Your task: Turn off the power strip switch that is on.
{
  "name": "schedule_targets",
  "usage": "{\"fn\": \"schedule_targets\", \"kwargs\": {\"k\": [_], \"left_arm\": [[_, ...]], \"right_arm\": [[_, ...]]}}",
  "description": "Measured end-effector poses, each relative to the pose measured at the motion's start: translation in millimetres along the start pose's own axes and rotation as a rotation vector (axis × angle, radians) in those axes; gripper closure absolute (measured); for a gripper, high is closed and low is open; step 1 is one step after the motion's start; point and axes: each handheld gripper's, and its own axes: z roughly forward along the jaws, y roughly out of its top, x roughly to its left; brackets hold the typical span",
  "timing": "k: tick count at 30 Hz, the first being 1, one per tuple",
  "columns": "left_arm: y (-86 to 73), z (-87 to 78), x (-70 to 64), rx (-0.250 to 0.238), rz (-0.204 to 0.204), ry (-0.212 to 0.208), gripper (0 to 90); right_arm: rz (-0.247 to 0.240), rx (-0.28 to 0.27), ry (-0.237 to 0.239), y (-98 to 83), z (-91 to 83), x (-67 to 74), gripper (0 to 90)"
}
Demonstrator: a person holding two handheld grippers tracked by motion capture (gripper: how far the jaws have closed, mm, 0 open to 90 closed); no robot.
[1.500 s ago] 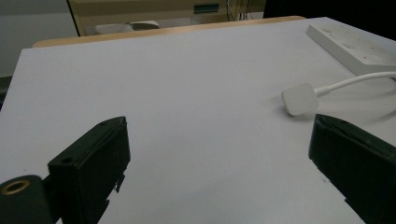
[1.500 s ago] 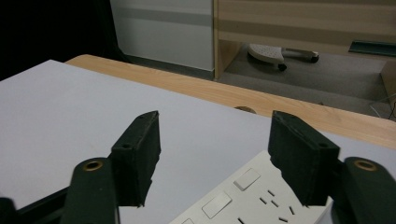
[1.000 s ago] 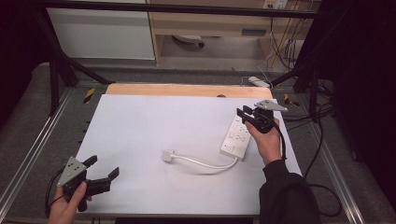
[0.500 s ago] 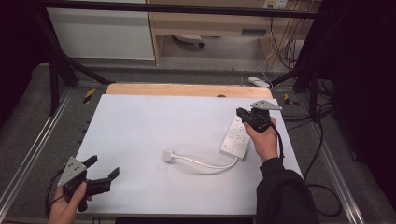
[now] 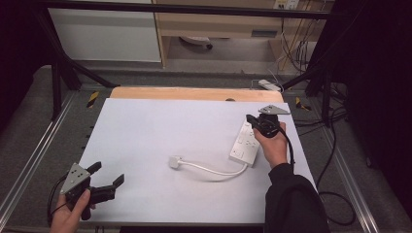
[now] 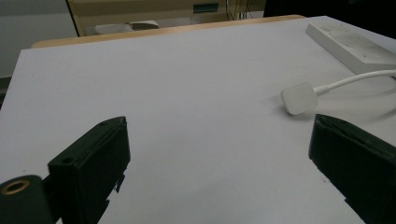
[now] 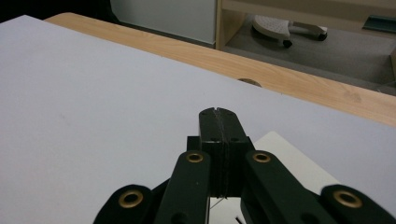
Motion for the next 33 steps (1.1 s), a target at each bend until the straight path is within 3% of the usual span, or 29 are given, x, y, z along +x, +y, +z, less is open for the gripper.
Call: {"fn": "schedule_targets", "kwargs": {"k": [33], "left_arm": [[0.1, -0.3, -0.6, 0.000, 0.002, -0.001, 5.3]], "right_arm": [[0.035, 0.130, -0.044, -30.9, 29.0, -7.0, 90.0]]}}
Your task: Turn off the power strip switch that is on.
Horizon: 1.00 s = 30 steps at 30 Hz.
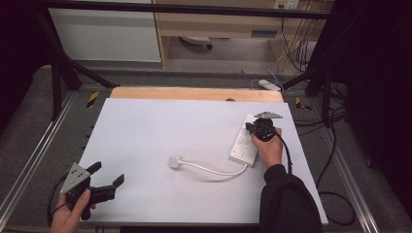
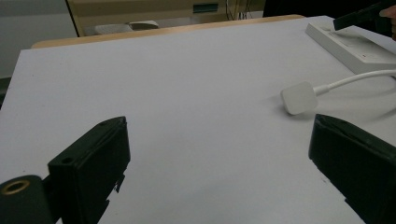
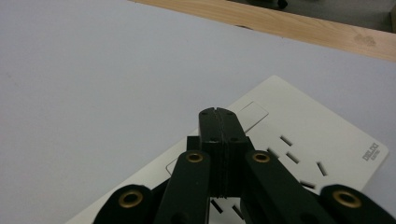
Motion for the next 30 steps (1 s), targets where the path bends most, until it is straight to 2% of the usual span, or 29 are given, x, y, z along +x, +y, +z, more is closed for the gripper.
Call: {"fn": "schedule_targets", "kwargs": {"k": [4, 13, 30], "left_arm": [[-0.2, 0.5, -0.1, 0.001, -0.003, -0.004, 5.3], [-0.2, 0.6, -0.4, 0.001, -0.001, -0.004, 5.3], [0.0, 0.4, -0.6, 0.003, 0.003, 0.000, 5.3]], "right_arm": [[0.011, -0.008, 0.000, -0.3, 0.9, 0.8, 90.0], [-0.002, 0.005, 0.002, -1.7, 3.9, 3.5, 90.0], [-0.015, -0.003, 0.010, -3.3, 5.0, 4.0, 90.0]]}}
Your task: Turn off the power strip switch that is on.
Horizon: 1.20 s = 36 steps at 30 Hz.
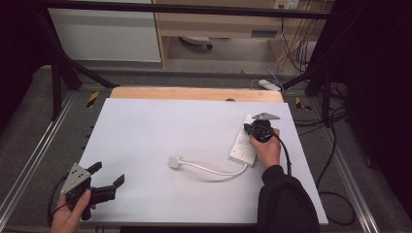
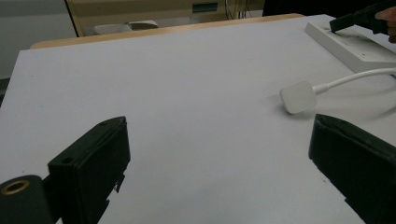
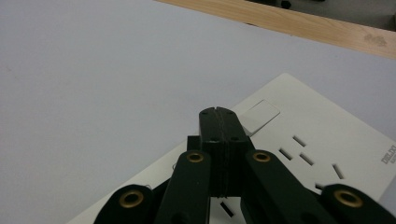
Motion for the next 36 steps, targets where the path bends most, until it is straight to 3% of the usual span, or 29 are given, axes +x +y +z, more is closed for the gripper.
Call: {"fn": "schedule_targets", "kwargs": {"k": [18, 23, 36], "left_arm": [[-0.1, 0.1, -0.2, 0.001, 0.000, -0.005, 5.3], [-0.1, 0.0, -0.3, 0.000, 0.001, -0.006, 5.3], [0.0, -0.1, -0.2, -0.001, 0.001, -0.005, 5.3]], "right_arm": [[-0.002, -0.010, 0.009, -2.4, 0.4, -2.4, 90.0], [0.020, -0.013, 0.001, -3.9, 0.9, -5.7, 90.0], [0.020, -0.031, 0.008, -2.1, 0.7, 0.1, 90.0]]}}
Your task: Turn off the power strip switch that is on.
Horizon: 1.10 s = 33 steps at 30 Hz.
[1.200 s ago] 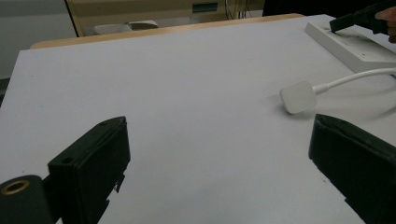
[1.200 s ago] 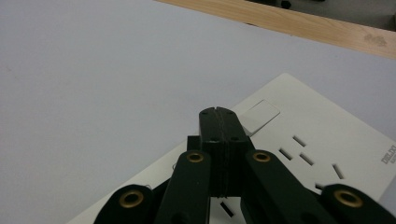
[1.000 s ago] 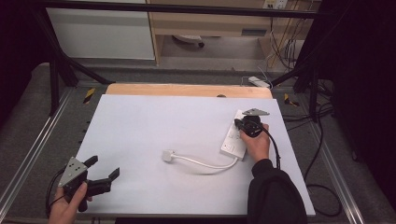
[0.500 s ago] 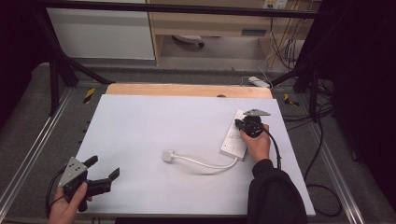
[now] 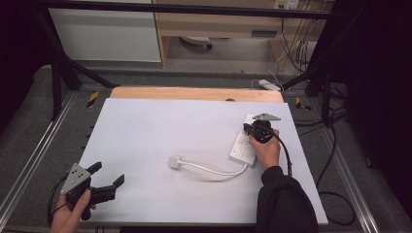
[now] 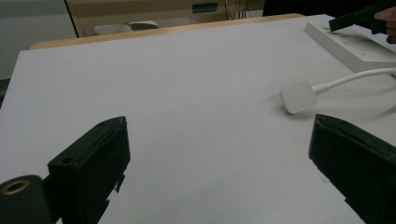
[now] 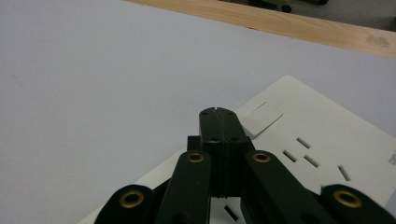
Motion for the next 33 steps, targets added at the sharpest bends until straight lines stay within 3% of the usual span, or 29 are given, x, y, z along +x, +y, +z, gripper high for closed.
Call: {"fn": "schedule_targets", "kwargs": {"k": [17, 27, 33], "left_arm": [[0.1, 0.1, -0.4, 0.001, 0.001, 0.000, 5.3], [0.0, 0.3, -0.4, 0.002, 0.001, -0.001, 5.3], [0.0, 0.3, -0.4, 0.002, 0.001, -0.001, 5.3]], "right_arm": [[0.027, -0.049, 0.019, 6.3, -14.2, -0.4, 89.9], [0.039, -0.070, 0.029, 8.8, -18.3, 0.0, 78.8], [0.050, -0.078, 0.032, 11.6, -22.1, -0.4, 67.0]]}}
